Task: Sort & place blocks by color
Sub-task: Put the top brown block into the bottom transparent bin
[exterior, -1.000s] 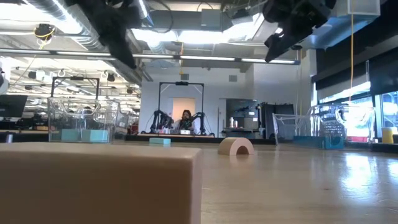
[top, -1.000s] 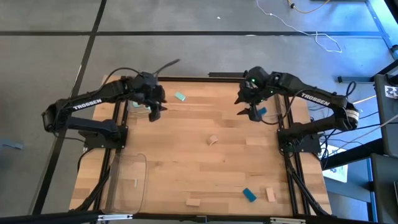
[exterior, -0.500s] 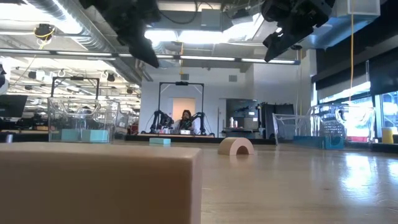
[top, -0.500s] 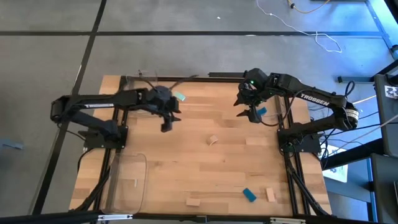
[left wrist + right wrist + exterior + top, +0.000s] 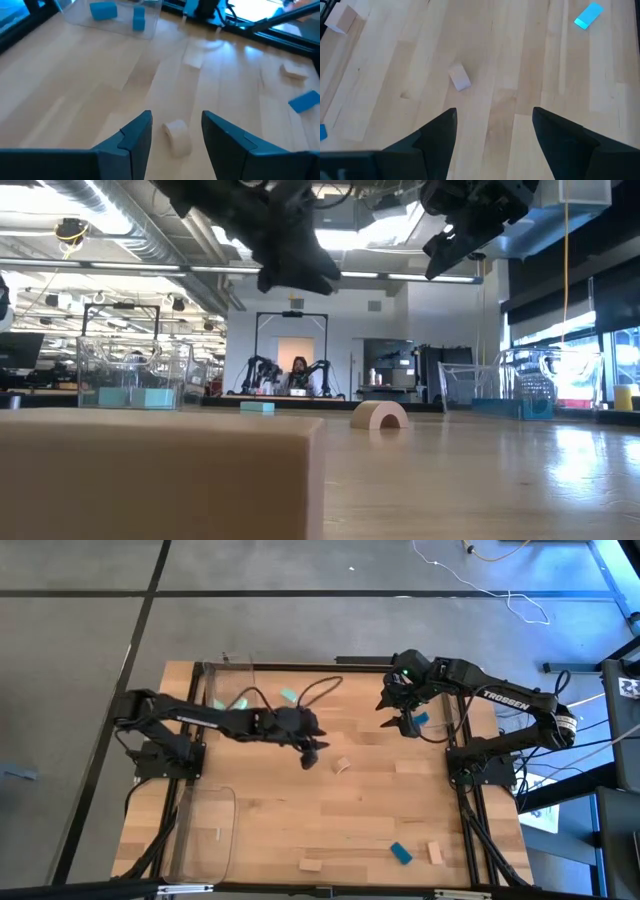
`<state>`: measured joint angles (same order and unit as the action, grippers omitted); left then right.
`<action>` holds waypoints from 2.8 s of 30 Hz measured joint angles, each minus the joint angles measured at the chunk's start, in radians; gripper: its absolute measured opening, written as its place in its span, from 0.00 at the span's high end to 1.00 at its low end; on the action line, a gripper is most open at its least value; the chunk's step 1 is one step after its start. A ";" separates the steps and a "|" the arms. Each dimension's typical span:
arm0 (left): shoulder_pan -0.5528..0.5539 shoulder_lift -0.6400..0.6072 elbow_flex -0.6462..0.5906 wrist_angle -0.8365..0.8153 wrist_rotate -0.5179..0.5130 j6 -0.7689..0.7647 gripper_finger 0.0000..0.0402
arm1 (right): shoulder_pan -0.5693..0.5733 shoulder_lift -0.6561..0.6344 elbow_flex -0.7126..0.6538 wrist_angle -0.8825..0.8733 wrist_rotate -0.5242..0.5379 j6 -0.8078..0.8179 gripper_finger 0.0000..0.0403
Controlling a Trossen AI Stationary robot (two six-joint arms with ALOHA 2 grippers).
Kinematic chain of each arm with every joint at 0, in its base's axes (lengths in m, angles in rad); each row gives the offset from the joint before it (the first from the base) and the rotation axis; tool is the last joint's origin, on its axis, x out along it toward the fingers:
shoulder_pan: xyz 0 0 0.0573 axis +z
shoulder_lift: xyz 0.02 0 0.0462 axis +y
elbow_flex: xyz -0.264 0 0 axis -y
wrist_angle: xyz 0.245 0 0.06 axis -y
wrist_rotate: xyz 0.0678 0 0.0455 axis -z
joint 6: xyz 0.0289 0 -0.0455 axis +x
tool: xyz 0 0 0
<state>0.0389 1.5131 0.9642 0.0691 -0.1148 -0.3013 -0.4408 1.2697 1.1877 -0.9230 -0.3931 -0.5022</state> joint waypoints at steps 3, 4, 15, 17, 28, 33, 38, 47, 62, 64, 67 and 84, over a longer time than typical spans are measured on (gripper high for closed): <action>-0.032 0.054 0.000 0.034 -0.032 -0.065 0.59 | 0.000 0.000 0.000 0.000 0.000 0.000 0.36; -0.040 0.064 0.000 0.028 -0.045 -0.085 0.59 | 0.000 0.000 0.000 0.000 0.000 0.000 0.36; -0.074 0.112 0.001 0.029 -0.088 -0.246 0.59 | 0.000 0.000 -0.001 0.000 0.000 0.000 0.36; -0.075 0.118 0.000 0.016 -0.078 -0.286 0.58 | 0.000 0.000 -0.001 0.000 0.000 0.000 0.36; -0.075 0.170 -0.001 0.083 -0.012 -0.305 0.47 | 0.000 0.000 -0.001 0.000 0.000 0.000 0.36; -0.075 0.250 0.001 0.175 0.005 -0.270 0.41 | 0.000 0.000 -0.001 0.009 0.000 0.000 0.36; -0.081 0.331 0.008 0.274 0.000 -0.205 0.40 | 0.000 0.000 -0.001 0.008 0.000 0.000 0.36; -0.101 0.420 0.067 0.250 -0.086 -0.155 0.40 | 0.000 0.000 -0.001 0.015 0.000 0.000 0.36; -0.115 0.453 0.072 0.210 -0.156 -0.195 0.40 | 0.000 0.000 -0.001 0.016 0.000 0.000 0.36; -0.114 0.454 0.072 0.213 -0.156 -0.215 0.40 | 0.000 0.000 -0.001 0.016 0.000 0.000 0.36; -0.114 0.452 0.073 0.214 -0.157 -0.231 0.40 | 0.000 0.000 -0.001 0.021 0.000 0.000 0.36; -0.113 0.473 0.080 0.233 -0.128 -0.222 0.40 | 0.000 0.000 -0.001 0.023 0.000 0.000 0.36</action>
<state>-0.0742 1.9860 1.0441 0.3025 -0.2430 -0.5229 -0.4412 1.2694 1.1870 -0.8997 -0.3931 -0.5019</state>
